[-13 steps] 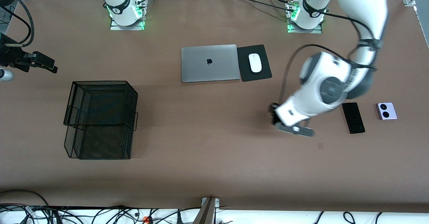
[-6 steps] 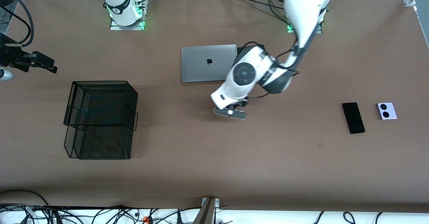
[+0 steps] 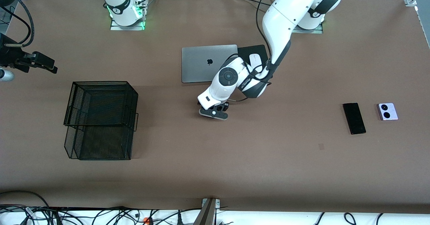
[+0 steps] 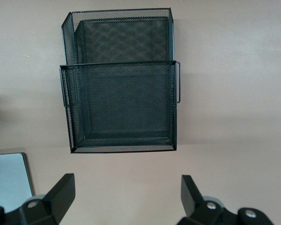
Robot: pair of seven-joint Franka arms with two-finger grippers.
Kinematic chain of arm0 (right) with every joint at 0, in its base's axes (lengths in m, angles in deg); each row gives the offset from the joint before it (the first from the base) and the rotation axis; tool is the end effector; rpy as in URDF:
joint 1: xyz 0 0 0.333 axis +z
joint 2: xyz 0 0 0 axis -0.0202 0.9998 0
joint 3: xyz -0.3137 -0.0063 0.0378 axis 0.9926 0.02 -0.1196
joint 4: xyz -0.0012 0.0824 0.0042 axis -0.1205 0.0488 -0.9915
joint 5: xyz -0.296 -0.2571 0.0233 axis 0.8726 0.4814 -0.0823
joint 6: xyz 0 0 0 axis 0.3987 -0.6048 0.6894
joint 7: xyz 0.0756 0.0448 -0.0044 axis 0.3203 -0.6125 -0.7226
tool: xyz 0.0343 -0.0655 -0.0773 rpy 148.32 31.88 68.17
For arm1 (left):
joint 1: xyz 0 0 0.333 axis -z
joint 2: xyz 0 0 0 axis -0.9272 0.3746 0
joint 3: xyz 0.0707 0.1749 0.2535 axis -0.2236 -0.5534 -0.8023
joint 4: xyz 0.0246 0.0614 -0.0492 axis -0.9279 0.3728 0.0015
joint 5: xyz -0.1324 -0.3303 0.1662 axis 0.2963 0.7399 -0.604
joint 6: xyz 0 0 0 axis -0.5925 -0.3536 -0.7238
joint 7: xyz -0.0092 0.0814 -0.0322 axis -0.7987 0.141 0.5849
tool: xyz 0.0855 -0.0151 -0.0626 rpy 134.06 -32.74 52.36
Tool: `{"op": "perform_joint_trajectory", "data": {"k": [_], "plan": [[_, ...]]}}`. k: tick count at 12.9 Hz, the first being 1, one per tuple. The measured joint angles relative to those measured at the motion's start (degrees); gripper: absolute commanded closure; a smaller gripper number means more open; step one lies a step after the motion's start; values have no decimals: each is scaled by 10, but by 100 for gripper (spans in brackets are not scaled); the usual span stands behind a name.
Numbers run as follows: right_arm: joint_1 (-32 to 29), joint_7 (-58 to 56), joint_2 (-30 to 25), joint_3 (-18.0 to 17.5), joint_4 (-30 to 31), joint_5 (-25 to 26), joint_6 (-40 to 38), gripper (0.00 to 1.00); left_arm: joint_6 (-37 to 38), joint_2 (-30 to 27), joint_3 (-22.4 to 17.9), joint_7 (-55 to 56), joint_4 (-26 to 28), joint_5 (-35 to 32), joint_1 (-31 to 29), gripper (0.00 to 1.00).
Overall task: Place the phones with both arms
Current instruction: 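Carry the flip phone beside the laptop and release it with the left gripper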
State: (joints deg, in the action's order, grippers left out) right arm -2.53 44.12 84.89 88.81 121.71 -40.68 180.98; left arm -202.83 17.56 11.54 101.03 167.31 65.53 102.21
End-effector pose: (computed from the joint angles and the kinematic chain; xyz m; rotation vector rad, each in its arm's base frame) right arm 0.5654 -0.0301 0.5794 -3.1358 0.0443 0.0624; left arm 0.5508 -0.5121 0.1739 2.8959 -0.1920 0.0701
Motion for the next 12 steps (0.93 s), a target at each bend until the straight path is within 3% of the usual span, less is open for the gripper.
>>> {"op": "perform_joint_trajectory", "data": {"k": [7,9,12], "plan": [[0,-10,1,0,0,0,0,0,8,-7,-5,5,-15,0,0,0],[0,-13,2,-1,0,0,0,0,65,-29,-6,6,-23,0,-4,0],[6,-14,4,-5,0,0,10,0,225,-100,-15,8,-33,-4,-16,0]]}}
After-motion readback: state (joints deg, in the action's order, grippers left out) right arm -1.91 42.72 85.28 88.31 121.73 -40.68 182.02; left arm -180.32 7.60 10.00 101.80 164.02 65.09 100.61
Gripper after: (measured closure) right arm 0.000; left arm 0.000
